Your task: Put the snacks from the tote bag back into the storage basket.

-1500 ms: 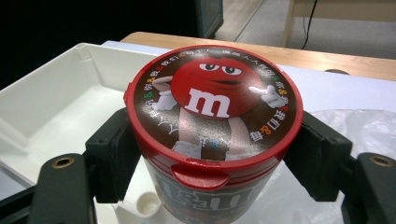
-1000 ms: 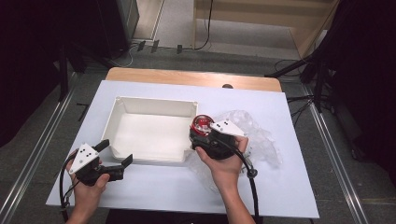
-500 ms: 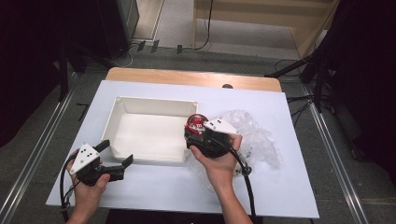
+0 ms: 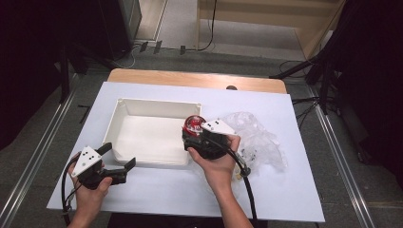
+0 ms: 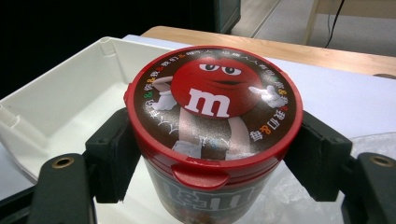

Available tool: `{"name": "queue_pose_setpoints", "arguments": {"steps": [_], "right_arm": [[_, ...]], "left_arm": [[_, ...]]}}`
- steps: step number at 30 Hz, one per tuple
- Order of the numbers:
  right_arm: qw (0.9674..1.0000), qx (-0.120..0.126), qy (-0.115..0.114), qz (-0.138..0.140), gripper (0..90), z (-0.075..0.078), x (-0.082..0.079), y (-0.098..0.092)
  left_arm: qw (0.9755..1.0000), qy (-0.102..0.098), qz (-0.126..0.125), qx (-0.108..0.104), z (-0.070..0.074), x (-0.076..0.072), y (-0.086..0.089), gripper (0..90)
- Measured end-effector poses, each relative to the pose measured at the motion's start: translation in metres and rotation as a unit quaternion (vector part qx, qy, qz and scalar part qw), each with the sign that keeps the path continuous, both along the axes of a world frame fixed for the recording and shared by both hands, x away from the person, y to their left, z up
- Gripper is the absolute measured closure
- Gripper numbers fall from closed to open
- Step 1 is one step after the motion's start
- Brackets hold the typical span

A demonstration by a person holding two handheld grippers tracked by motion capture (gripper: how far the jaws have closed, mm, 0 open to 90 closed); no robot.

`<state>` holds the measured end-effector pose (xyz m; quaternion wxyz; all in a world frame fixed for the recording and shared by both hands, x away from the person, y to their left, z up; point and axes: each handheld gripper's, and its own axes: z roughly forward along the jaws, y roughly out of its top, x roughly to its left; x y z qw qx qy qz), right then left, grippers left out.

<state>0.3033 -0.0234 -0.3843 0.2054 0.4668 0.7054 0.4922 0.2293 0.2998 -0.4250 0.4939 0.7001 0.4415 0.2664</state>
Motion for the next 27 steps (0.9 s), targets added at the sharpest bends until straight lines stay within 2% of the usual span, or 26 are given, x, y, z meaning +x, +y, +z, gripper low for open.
{"name": "queue_pose_setpoints", "arguments": {"steps": [27], "right_arm": [[0.9997, -0.015, 0.006, 0.017, 25.6, -0.012, 0.002, 0.020]], "left_arm": [[1.0000, -0.001, 0.000, 0.001, 0.000, -0.001, 0.000, 0.9]]}}
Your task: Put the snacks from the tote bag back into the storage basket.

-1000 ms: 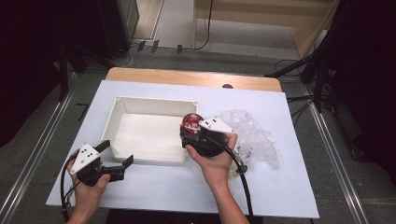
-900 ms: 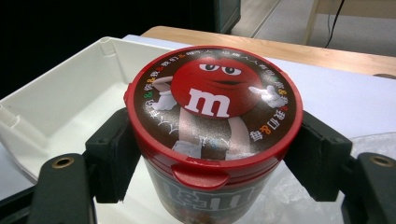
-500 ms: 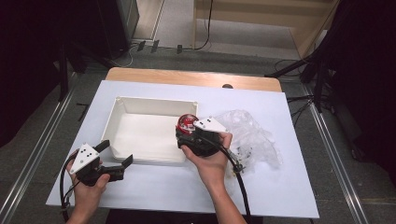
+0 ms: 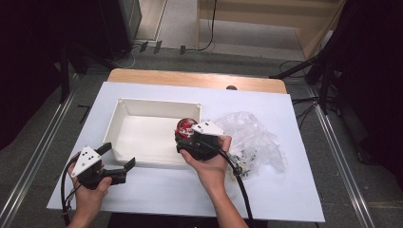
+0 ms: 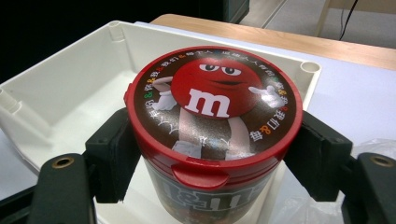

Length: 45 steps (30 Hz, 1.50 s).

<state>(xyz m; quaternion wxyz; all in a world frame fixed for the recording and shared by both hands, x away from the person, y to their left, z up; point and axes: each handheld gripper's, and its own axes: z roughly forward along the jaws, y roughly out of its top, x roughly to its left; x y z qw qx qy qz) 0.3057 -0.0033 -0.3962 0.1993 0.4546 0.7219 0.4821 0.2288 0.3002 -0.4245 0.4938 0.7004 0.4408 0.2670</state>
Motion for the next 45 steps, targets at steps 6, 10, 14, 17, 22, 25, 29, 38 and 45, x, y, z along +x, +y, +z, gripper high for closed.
{"name": "queue_pose_setpoints", "arguments": {"steps": [6, 10, 14, 17, 22, 25, 29, 38, 45], "right_arm": [[0.9999, -0.008, -0.001, 0.008, 25.6, -0.004, -0.001, 0.006], [0.9999, -0.012, -0.002, 0.012, 25.6, -0.007, -0.001, 0.010], [0.9996, -0.025, -0.006, 0.012, 25.5, -0.009, -0.002, 0.014], [0.9995, -0.028, -0.004, 0.013, 25.4, -0.012, -0.002, 0.015], [0.9993, -0.035, -0.005, 0.011, 25.4, -0.015, -0.001, 0.017], [0.9993, -0.037, -0.003, 0.006, 25.3, -0.016, 0.000, 0.015], [0.9990, -0.044, -0.002, 0.006, 25.2, -0.017, 0.001, 0.013], [0.9982, -0.059, 0.002, 0.011, 25.3, -0.021, 0.002, 0.019], [0.9977, -0.065, 0.010, 0.014, 25.3, -0.026, 0.005, 0.024]], "left_arm": [[1.0000, 0.000, 0.001, 0.000, 0.000, 0.000, 0.000, 0.9], [1.0000, 0.000, 0.001, 0.000, 0.000, 0.000, 0.000, 0.9], [1.0000, -0.001, 0.001, 0.004, -0.001, 0.000, 0.000, 0.9], [1.0000, 0.000, 0.002, 0.006, -0.001, 0.000, 0.000, 0.9], [1.0000, 0.000, 0.003, 0.007, -0.001, 0.000, 0.000, 0.9], [1.0000, -0.001, 0.006, 0.006, -0.001, 0.000, 0.000, 0.9], [1.0000, 0.000, 0.006, 0.006, -0.001, 0.000, 0.000, 0.9], [1.0000, 0.000, 0.004, 0.009, -0.002, 0.001, -0.001, 0.9], [1.0000, 0.001, 0.005, 0.008, -0.002, 0.001, 0.000, 0.9]]}}
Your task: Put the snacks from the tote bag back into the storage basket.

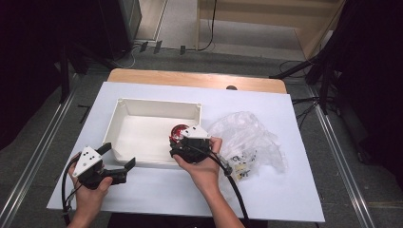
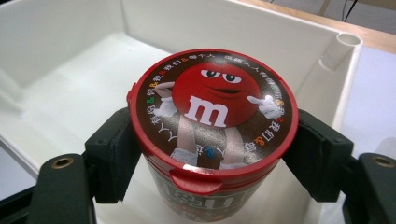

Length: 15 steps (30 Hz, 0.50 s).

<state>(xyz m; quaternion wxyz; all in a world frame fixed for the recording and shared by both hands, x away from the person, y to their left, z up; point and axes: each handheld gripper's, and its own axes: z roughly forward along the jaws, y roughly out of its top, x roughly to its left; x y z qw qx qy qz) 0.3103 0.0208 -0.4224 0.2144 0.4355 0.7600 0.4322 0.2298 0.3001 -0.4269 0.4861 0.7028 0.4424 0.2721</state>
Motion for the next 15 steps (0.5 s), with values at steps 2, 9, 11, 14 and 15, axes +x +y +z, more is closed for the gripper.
{"name": "queue_pose_setpoints", "arguments": {"steps": [2, 9, 11, 14, 15], "right_arm": [[1.0000, -0.003, 0.003, 0.001, 25.3, -0.0016, 0.0004, 0.0016], [1.0000, -0.005, 0.007, 0.003, 25.2, -0.0042, 0.0017, 0.0039], [0.9999, -0.009, 0.009, 0.005, 25.1, -0.0053, 0.0022, 0.0042], [0.9999, -0.004, 0.001, 0.009, 25.6, -0.0041, 0.0011, 0.0042], [1.0000, -0.003, -0.004, 0.006, 26.3, -0.0018, 0.0005, 0.0037]], "left_arm": [[1.0000, 0.000, 0.001, 0.000, 0.0000, 0.0001, 0.0001, 0.9], [1.0000, 0.000, 0.000, -0.002, -0.0003, 0.0003, 0.0003, 0.9], [1.0000, 0.000, 0.001, -0.001, -0.0002, 0.0002, 0.0003, 0.9], [1.0000, 0.000, 0.001, -0.002, -0.0004, 0.0002, 0.0002, 0.9], [1.0000, 0.001, 0.001, -0.001, -0.0003, 0.0002, 0.0001, 0.9]]}}
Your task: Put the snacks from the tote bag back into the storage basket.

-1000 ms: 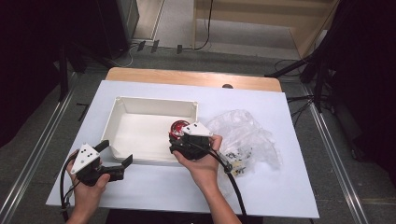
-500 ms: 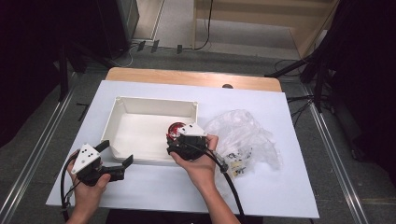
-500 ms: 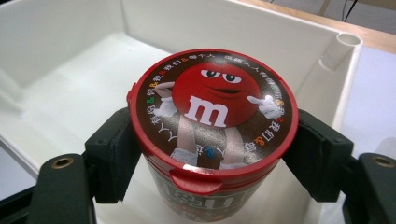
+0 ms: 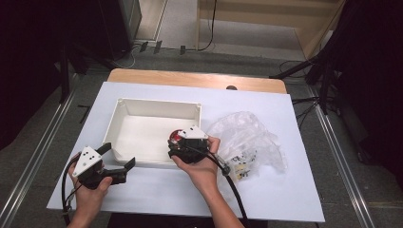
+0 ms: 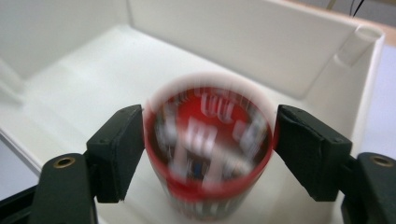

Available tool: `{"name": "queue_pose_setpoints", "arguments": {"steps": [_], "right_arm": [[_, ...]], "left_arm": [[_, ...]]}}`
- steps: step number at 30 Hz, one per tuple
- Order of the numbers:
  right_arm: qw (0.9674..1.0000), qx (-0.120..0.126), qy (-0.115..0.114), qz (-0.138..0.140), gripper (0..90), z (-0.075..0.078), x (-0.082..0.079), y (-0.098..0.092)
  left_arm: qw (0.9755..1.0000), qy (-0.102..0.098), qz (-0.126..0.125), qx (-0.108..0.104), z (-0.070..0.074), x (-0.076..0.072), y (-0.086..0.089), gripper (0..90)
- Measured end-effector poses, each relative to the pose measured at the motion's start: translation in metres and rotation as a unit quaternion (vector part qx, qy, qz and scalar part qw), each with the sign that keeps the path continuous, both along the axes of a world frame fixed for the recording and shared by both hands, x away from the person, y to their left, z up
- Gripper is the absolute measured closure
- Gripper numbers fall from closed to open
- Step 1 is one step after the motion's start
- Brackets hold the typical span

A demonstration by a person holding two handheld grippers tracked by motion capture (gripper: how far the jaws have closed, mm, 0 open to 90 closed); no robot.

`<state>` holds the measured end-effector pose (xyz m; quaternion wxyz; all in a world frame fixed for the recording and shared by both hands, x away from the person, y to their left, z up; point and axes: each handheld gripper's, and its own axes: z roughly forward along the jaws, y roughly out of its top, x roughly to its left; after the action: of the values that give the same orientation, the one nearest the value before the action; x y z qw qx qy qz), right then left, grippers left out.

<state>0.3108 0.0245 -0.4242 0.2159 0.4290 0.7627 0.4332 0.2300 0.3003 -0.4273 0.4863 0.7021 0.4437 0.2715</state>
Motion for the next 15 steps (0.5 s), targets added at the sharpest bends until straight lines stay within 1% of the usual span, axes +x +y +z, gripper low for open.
{"name": "queue_pose_setpoints", "arguments": {"steps": [2, 4, 6, 15], "right_arm": [[0.9999, 0.011, 0.000, 0.005, 26.6, 0.005, 0.000, -0.002], [0.9999, 0.009, -0.006, 0.006, 26.5, 0.008, -0.001, -0.002], [0.9999, 0.012, -0.008, 0.008, 26.2, 0.010, -0.002, -0.003], [0.9998, 0.019, -0.009, 0.007, 24.5, 0.014, -0.003, -0.010]], "left_arm": [[1.0000, -0.001, 0.000, 0.000, 0.000, 0.000, -0.001, 0.9], [1.0000, 0.000, -0.001, 0.002, 0.000, 0.000, -0.001, 0.9], [1.0000, 0.000, -0.001, 0.002, 0.000, 0.000, -0.001, 0.9], [1.0000, 0.000, -0.002, 0.001, -0.001, 0.000, -0.001, 0.9]]}}
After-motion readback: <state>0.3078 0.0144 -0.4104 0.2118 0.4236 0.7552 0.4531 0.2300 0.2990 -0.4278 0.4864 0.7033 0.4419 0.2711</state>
